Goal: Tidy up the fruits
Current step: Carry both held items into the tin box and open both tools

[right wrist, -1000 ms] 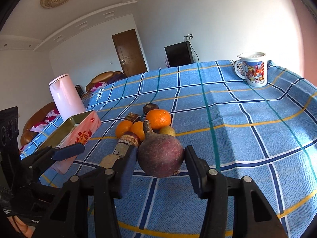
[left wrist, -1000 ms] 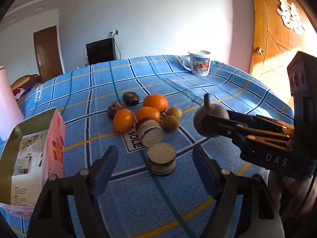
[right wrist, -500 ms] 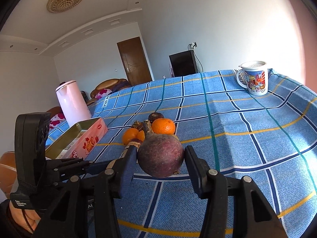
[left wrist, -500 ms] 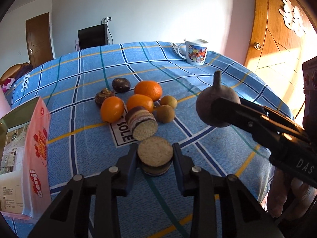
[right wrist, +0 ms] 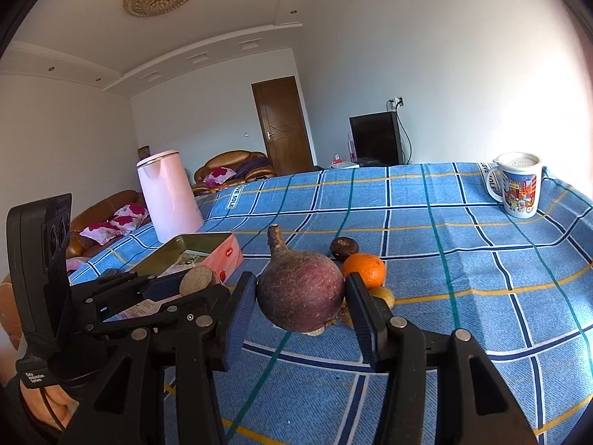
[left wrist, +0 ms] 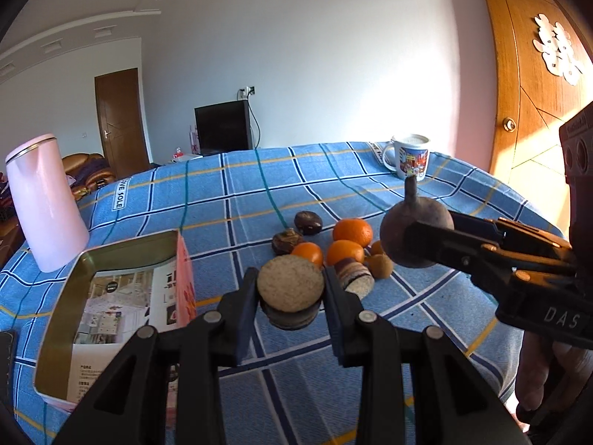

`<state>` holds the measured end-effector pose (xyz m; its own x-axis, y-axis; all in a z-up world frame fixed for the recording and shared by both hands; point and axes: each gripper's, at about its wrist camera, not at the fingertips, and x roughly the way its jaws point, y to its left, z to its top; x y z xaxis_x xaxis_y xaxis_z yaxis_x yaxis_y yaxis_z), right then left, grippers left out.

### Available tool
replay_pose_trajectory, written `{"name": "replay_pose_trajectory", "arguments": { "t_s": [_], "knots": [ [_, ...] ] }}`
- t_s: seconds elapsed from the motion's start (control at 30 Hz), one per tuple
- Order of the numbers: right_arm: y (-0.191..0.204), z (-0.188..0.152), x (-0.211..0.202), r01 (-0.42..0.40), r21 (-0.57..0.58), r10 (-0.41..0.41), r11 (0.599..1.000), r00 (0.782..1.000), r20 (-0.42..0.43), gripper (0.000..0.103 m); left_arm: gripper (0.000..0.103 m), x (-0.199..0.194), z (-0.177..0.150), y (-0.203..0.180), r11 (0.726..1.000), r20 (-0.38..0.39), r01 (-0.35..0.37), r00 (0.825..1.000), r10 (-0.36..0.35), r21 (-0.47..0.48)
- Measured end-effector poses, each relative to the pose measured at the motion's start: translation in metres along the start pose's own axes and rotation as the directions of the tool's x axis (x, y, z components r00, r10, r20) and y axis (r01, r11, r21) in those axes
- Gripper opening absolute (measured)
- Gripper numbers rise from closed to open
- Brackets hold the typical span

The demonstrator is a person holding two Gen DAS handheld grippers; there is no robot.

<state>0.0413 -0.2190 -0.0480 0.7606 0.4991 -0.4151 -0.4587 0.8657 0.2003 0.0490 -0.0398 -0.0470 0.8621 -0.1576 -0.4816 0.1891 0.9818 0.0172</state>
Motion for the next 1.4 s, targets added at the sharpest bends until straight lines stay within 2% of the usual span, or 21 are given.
{"name": "replay_pose_trajectory", "arguments": {
  "t_s": [0.27,0.93,1.4],
  "knots": [
    [0.024,0.017,0.020,-0.068,-0.038,0.068,0.997,0.998,-0.018,0.051,0.036,-0.005,-0.004,0.038,0.997,0.017,-0.051,0.998,0.052,-0.065],
    [0.097,0.045,0.080,-0.159,-0.145,0.148,0.977,0.986,-0.082,0.052,0.036,-0.010,-0.014,0.115,0.971,0.001,-0.168,0.985,0.171,-0.168],
    [0.129,0.041,0.125,-0.202,-0.174,0.177,0.964,0.972,-0.152,0.052,0.035,-0.005,-0.018,0.148,0.957,-0.043,-0.200,0.980,0.196,-0.209]
  ]
}}
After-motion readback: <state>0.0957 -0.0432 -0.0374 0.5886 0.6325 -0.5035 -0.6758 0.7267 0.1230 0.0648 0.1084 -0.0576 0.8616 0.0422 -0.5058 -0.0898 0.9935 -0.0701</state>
